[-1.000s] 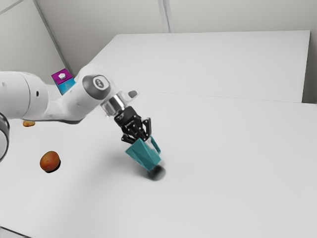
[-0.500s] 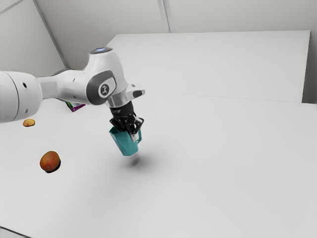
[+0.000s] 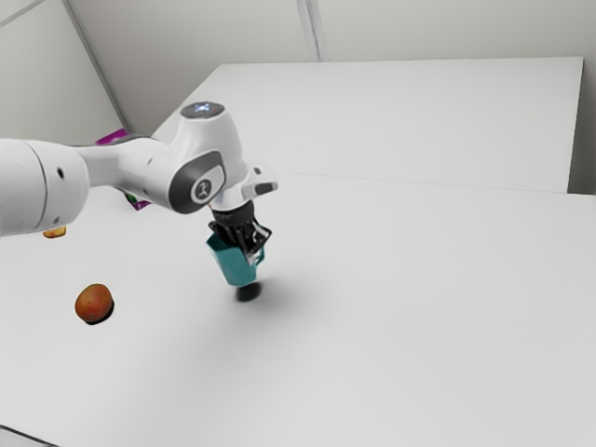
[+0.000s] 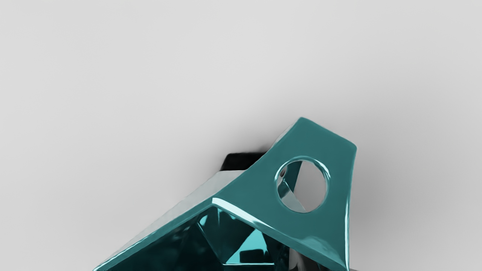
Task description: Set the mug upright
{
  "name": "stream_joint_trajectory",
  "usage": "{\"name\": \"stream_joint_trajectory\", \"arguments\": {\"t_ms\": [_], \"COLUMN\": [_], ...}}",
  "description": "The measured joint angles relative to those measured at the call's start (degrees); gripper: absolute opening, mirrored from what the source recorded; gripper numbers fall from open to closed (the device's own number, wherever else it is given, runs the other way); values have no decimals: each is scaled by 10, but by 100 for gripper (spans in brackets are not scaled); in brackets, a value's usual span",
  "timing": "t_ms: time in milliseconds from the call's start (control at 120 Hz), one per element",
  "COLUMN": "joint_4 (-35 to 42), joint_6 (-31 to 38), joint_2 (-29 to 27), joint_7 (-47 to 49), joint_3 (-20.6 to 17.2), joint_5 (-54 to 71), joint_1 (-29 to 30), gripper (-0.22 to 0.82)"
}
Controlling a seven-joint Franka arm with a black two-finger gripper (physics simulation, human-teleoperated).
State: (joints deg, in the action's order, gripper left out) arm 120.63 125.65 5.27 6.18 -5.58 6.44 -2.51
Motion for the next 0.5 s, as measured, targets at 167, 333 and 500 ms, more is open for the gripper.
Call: {"name": "stream_joint_trajectory", "arguments": {"t_ms": [167,333,500], "joint_4": [1,0,0], "joint_6": [12,25,32], "joint_2": [20,39,43], "joint_7": [4,7,10], "joint_3": [0,0,0], "joint_5": [1,1,1], "joint_1": [0,0,0], "gripper": [-18,-18,-18]}}
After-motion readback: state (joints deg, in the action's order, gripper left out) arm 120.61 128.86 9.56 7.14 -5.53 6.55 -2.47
